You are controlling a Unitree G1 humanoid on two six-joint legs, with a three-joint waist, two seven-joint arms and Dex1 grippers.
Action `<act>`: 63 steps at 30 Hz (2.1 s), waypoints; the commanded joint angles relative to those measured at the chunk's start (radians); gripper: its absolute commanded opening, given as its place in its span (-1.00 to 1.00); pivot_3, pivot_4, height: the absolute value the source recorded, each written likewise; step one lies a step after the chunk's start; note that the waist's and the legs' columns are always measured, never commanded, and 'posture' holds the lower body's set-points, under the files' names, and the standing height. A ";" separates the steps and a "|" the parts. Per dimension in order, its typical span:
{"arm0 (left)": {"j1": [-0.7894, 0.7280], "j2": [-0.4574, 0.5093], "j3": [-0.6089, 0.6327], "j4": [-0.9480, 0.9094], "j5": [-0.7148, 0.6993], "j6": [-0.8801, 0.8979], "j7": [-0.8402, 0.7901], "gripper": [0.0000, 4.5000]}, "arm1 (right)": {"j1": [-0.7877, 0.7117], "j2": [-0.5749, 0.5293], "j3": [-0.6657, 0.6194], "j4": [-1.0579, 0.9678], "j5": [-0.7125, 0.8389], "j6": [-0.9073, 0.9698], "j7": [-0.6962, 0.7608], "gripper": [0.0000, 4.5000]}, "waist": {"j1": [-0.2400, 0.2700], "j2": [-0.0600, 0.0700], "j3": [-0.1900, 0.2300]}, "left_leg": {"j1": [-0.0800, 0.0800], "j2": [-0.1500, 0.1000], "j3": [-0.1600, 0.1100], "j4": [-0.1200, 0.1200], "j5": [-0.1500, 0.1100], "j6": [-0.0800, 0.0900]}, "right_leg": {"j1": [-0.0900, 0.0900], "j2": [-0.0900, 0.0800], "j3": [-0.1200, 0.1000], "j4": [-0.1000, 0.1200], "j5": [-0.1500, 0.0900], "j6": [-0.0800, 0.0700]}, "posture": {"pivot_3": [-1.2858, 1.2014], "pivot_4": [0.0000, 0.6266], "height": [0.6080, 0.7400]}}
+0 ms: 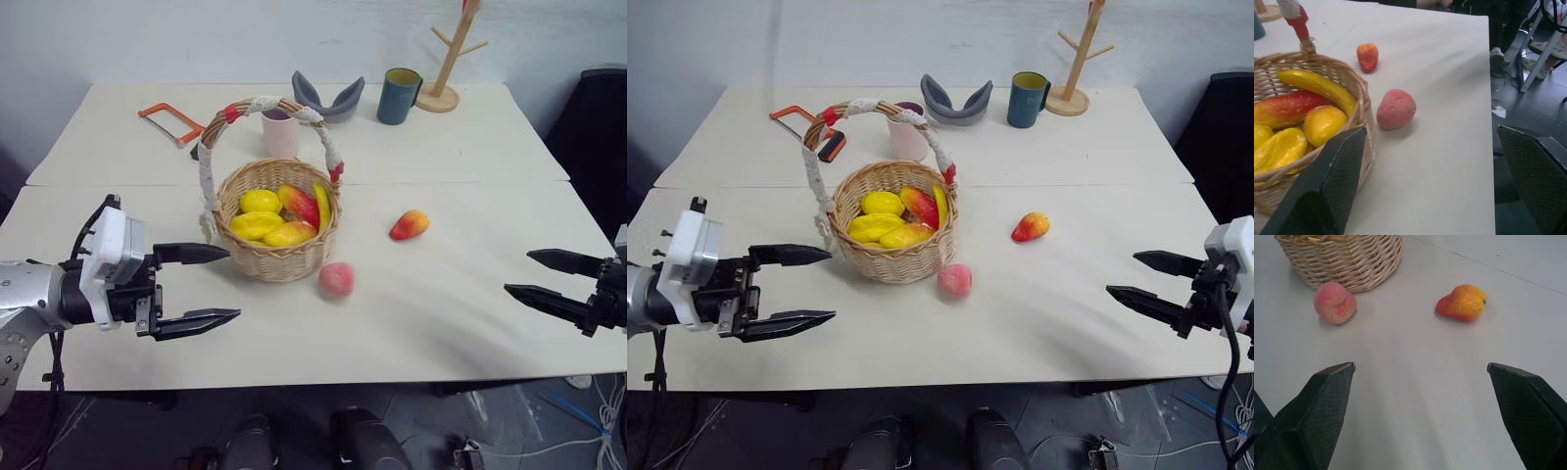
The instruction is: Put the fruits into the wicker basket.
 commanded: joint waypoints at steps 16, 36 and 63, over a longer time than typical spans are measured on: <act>-0.027 -0.013 -0.062 0.056 0.095 -0.107 -0.017 0.99 | 0.006 -0.017 0.000 -0.115 -0.042 -0.018 -0.054 0.98 | 0.002 0.000 0.000 | 0.000 0.000 0.000 -0.001 0.003 -0.005 | 0.000 0.000 0.000 0.000 0.000 0.000 | 0.03 -0.52 1.00; -0.218 0.000 -0.241 0.163 0.186 -0.191 -0.164 0.99 | -0.556 0.400 0.839 0.034 -0.371 -0.116 -0.305 0.98 | -0.003 -0.001 0.000 | -0.001 0.000 0.001 0.001 0.004 -0.007 | -0.005 0.000 0.000 0.005 -0.001 -0.001 | 0.03 -0.52 1.00; -0.183 -0.043 -0.078 0.213 0.116 -0.093 -0.034 1.00 | -0.644 0.435 0.666 -0.159 -0.073 0.111 -0.191 0.00 | -0.005 -0.001 0.000 | -0.002 0.001 0.000 0.002 0.004 -0.006 | -0.005 0.000 -0.001 0.008 -0.001 -0.002 | 0.03 -0.52 1.00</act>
